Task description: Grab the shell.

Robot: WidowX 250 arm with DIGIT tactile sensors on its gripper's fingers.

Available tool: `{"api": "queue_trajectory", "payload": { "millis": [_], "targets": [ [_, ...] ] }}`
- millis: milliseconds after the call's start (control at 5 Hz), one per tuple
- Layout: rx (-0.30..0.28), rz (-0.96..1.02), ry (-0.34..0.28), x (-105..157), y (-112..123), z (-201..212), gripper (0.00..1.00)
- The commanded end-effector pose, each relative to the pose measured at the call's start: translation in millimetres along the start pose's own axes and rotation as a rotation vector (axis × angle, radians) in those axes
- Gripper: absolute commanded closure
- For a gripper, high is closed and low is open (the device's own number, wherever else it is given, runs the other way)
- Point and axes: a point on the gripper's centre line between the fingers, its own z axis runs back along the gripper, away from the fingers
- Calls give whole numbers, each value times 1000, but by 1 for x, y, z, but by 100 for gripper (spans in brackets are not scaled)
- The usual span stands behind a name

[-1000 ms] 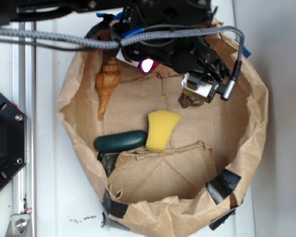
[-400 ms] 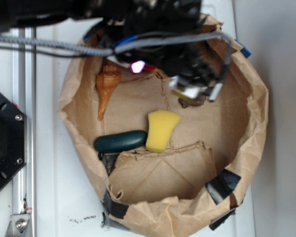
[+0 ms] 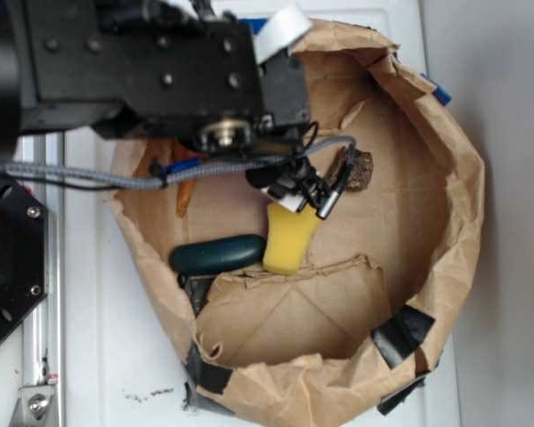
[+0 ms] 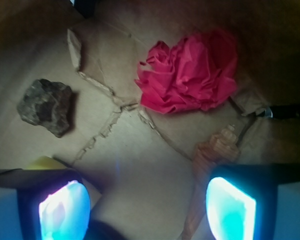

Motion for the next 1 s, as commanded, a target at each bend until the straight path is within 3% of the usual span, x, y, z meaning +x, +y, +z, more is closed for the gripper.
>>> {"api": "queue_trajectory", "payload": {
  "millis": [0, 200, 600, 800],
  "targets": [
    [-3, 38, 32, 6, -23, 15, 0],
    [-12, 64, -19, 17, -14, 10, 0],
    [-35, 85, 9, 27, 16, 2, 0],
    [-7, 83, 20, 25, 35, -3, 0]
  ]
}}
